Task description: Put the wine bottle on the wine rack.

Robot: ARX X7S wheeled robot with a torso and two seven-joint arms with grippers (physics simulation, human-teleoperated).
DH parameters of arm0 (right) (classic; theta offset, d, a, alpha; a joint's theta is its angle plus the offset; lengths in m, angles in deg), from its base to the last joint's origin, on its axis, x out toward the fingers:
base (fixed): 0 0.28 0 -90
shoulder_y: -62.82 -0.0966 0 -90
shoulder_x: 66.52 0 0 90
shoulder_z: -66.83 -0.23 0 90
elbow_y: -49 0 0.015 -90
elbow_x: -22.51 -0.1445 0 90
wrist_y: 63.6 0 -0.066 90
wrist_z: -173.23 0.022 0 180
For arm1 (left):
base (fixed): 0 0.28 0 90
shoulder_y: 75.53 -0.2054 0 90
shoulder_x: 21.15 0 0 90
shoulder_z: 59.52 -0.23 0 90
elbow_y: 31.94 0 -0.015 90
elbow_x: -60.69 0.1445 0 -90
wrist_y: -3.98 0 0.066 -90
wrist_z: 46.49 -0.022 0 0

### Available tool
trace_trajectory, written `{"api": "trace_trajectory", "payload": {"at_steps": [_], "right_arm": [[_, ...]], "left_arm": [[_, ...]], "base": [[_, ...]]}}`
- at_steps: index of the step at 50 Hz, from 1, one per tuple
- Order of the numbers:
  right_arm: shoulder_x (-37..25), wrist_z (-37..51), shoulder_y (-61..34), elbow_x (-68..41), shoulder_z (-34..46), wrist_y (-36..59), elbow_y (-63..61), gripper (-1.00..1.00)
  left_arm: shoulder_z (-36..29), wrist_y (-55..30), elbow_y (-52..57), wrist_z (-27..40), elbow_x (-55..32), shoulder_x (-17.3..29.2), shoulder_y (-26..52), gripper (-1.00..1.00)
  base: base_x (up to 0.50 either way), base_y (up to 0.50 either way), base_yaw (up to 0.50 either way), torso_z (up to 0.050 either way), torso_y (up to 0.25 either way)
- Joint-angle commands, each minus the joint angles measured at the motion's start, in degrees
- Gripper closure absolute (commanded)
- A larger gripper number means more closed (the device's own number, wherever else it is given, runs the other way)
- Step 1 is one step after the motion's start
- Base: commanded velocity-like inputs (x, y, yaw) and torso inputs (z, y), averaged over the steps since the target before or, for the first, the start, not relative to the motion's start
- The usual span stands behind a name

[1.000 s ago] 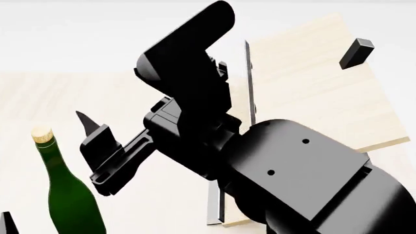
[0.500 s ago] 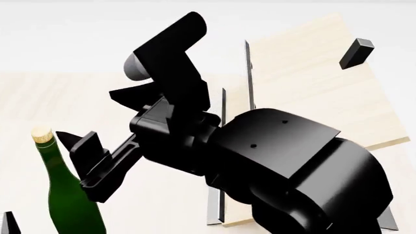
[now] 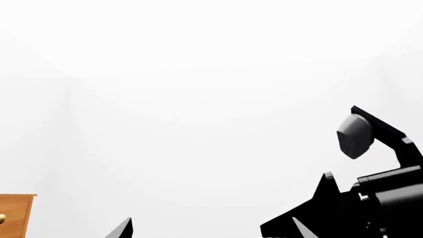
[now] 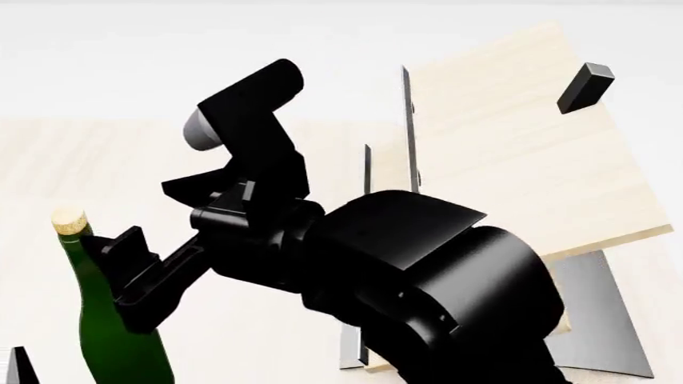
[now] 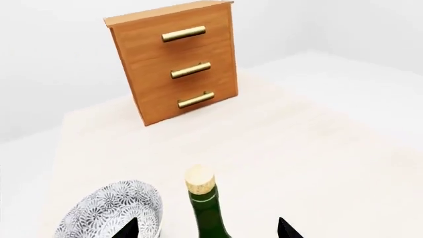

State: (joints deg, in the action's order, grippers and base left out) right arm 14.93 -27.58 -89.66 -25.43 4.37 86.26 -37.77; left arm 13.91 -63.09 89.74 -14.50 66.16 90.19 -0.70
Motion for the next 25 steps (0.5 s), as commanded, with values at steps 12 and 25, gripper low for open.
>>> {"api": "trace_trajectory", "payload": {"at_steps": [12, 25], "right_arm": [[2.47, -2.28, 0.81, 4.28, 5.24, -6.03, 8.80, -1.00], [5.29, -1.52, 0.74, 3.02, 5.43, -7.60, 10.40, -1.00]], "left_arm": [[-0.07, -0.07, -0.10, 0.39, -0.34, 0.39, 0.18, -1.00], [-0.33, -0.20, -0.41, 0.51, -0.39, 0.49, 0.47, -1.00]], "base": [[0.00, 0.00, 0.00, 0.000, 0.000], [0.00, 0.00, 0.00, 0.000, 0.000]]}}
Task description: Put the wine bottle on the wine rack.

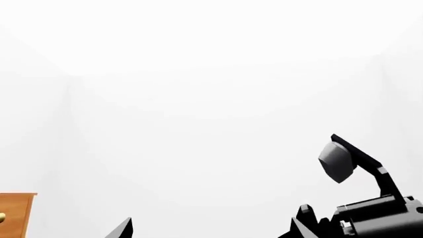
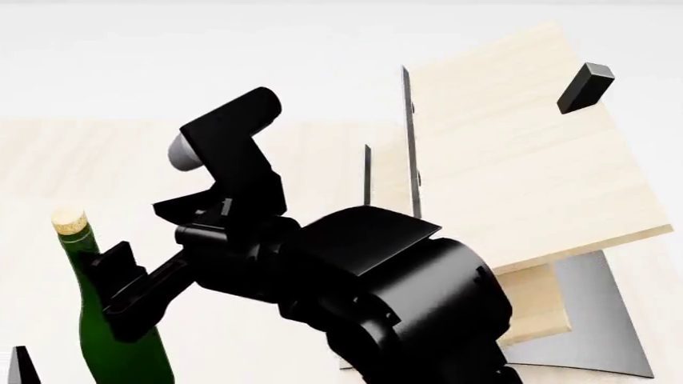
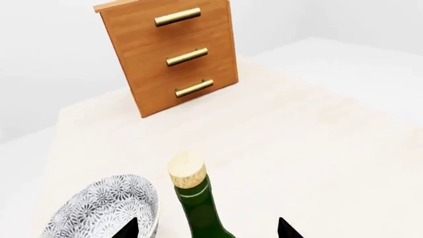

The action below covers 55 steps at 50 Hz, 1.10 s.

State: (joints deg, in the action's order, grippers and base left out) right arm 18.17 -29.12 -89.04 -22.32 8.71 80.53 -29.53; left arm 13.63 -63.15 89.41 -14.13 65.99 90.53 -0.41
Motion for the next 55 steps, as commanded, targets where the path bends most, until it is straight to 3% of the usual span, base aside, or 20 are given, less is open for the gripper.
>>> {"api": "trace_trajectory", "payload": {"at_steps": [1, 20, 39, 55], "right_arm": [[2.43, -0.09, 0.05, 0.06, 1.42, -2.20, 2.74, -1.00], [4.94, -0.56, -1.60, -1.50, 4.92, -8.97, 9.47, -1.00], [5.19, 2.00, -5.77, -16.24, 23.31, -28.21, 22.63, -1.00], [4.97, 3.11, -8.72, -25.78, 34.69, -37.07, 27.24, -1.00]], "left_arm": [[-0.07, -0.08, -0.09, 0.18, -0.15, 0.16, 0.15, -1.00], [-0.34, -0.03, -0.25, 0.46, -0.22, 0.38, 0.24, -1.00], [-0.74, -0.18, -0.19, 0.60, -0.17, 0.56, 0.46, -1.00], [-0.86, 0.03, -0.42, 0.88, -0.28, 0.79, 0.51, -1.00]], "base": [[0.00, 0.00, 0.00, 0.000, 0.000], [0.00, 0.00, 0.00, 0.000, 0.000], [0.00, 0.00, 0.00, 0.000, 0.000], [0.00, 0.00, 0.00, 0.000, 0.000]]}}
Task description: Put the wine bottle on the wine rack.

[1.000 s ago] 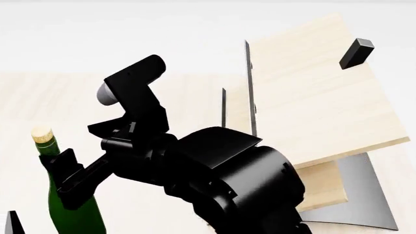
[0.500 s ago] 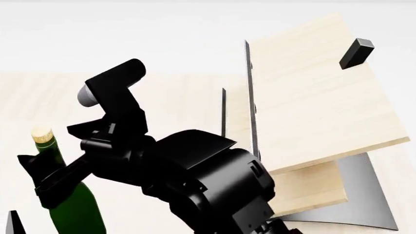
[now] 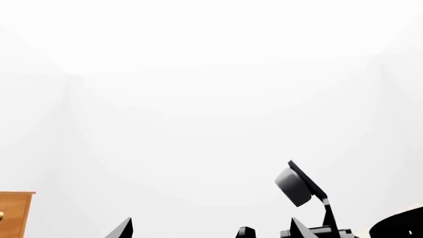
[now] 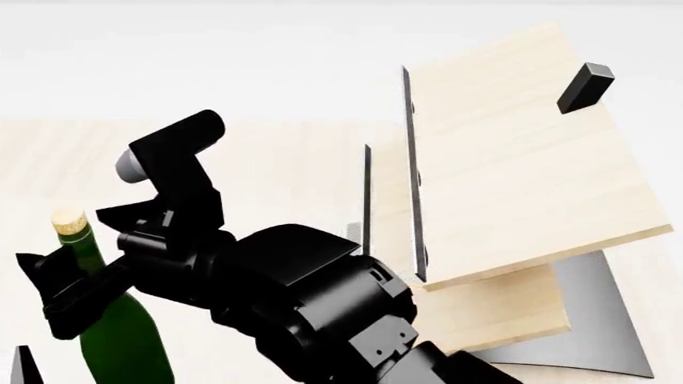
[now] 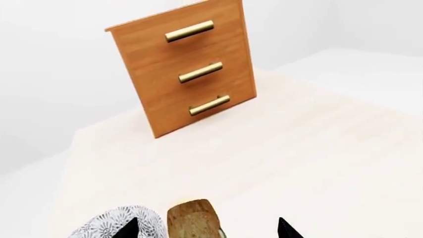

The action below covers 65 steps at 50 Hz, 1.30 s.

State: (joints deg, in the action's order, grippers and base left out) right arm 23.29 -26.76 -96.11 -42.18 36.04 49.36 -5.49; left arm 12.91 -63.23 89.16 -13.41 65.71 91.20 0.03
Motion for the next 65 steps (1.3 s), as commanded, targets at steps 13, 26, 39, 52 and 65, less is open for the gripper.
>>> {"api": "trace_trajectory", "payload": {"at_steps": [13, 26, 39, 52, 65], "right_arm": [[-1.08, 1.32, -2.00, -7.81, 10.21, -7.36, 2.26, 1.00], [-5.62, 6.89, -3.86, -10.11, 7.16, -8.24, -6.64, 1.00], [-11.01, 15.41, -5.86, -13.35, 0.66, -11.12, -15.14, 1.00], [-18.53, 20.43, -8.50, -18.78, -3.86, -8.85, -27.95, 1.00], [-24.63, 30.61, -11.67, -33.52, -13.85, -7.93, -29.49, 1.00]], "left_arm": [[-0.48, 0.15, -0.42, 0.29, 0.17, 0.16, 0.22, -1.00], [-0.76, 0.39, -0.97, 0.42, 0.14, 0.26, 0.45, -1.00], [-1.05, 0.26, -1.01, 0.57, 0.33, 0.31, 0.53, -1.00], [-1.28, 0.20, -1.12, 0.69, 0.37, 0.43, 0.63, -1.00], [-1.60, 0.08, -1.09, 0.79, 0.55, 0.50, 0.73, -1.00]], "base": [[0.00, 0.00, 0.00, 0.000, 0.000], [0.00, 0.00, 0.00, 0.000, 0.000], [0.00, 0.00, 0.00, 0.000, 0.000], [0.00, 0.00, 0.00, 0.000, 0.000], [0.00, 0.00, 0.00, 0.000, 0.001]]}}
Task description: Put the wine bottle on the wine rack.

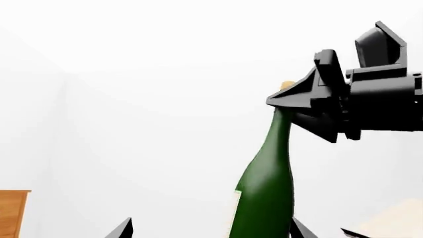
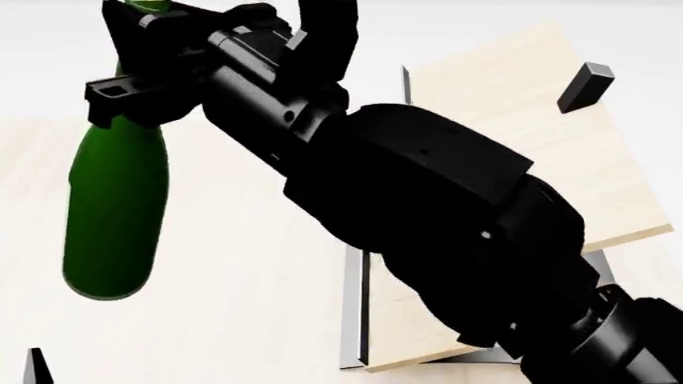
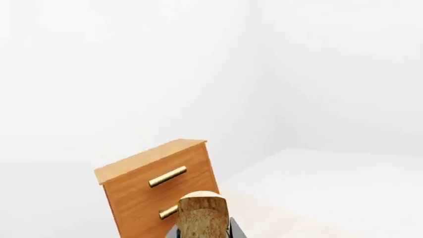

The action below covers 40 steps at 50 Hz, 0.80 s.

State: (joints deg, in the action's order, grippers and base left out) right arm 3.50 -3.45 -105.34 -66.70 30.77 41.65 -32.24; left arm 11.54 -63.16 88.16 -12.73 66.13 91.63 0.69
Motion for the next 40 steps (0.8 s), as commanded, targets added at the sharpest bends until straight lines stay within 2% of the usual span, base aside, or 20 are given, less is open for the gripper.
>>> {"api": "trace_trajectory", "payload": {"at_steps": [1, 5, 23, 40], "right_arm": [[-4.98, 7.74, -2.36, -10.09, -9.31, -0.47, -2.34, 1.00], [-5.86, 10.77, -0.82, -15.39, -13.86, -3.46, -0.42, 1.00], [-8.20, 19.75, 6.33, -22.51, -24.79, -15.72, 0.95, 1.00], [-15.69, 17.35, 9.49, -26.16, -28.97, -14.19, 2.50, 1.00]], "left_arm": [[-0.23, 0.01, -0.06, 0.13, 0.10, 0.09, 0.06, -1.00], [-0.34, 0.10, -0.19, 0.19, 0.23, 0.10, 0.06, -1.00], [-0.42, -0.35, 0.06, 0.38, 0.08, 0.28, 0.20, -1.00], [-0.69, -0.36, -0.51, 0.53, 0.22, 0.33, 0.48, -1.00]], "base": [[0.00, 0.00, 0.00, 0.000, 0.000], [0.00, 0.00, 0.00, 0.000, 0.000], [0.00, 0.00, 0.00, 0.000, 0.001], [0.00, 0.00, 0.00, 0.000, 0.001]]}}
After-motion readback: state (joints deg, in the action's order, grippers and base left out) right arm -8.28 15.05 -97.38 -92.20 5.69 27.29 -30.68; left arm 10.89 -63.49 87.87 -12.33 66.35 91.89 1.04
